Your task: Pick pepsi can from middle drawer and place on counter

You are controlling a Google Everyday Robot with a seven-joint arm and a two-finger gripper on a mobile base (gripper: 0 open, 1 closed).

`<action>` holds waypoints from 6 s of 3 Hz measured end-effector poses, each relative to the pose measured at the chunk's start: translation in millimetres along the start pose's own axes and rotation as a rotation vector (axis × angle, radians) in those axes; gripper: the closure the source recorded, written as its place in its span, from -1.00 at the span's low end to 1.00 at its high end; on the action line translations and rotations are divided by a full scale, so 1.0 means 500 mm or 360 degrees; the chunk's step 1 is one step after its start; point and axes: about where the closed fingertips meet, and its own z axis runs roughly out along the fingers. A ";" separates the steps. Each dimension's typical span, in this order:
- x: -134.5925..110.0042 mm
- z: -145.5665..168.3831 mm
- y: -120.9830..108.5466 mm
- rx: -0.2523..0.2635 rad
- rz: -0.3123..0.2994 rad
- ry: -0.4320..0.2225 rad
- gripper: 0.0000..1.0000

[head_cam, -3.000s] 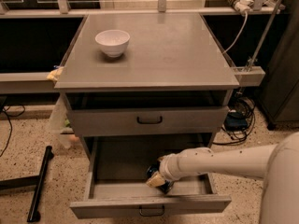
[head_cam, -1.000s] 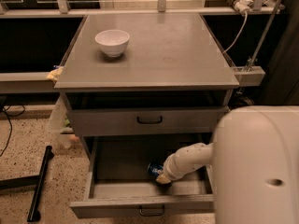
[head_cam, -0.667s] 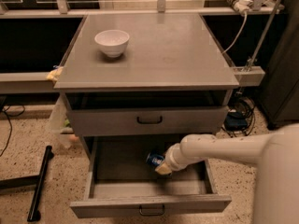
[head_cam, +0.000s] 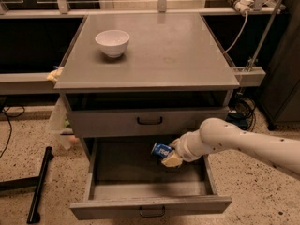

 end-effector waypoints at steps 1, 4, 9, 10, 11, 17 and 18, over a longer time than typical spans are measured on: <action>0.038 0.031 -0.007 -0.0028 0.0089 0.0007 1.00; -0.168 -0.116 0.026 -0.0179 0.0039 0.0217 1.00; -0.596 -0.515 0.121 0.0258 -0.0378 0.0417 1.00; -0.611 -0.561 0.134 0.0279 -0.0409 0.0479 1.00; -0.588 -0.537 0.108 0.0300 -0.0377 0.0444 1.00; -0.557 -0.337 -0.315 0.0450 -0.0145 0.0262 1.00; -0.558 -0.340 -0.318 0.0450 -0.0142 0.0264 0.68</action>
Offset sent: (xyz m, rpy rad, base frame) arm -0.0145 -0.0101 -0.0086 0.0252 0.2238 -0.0350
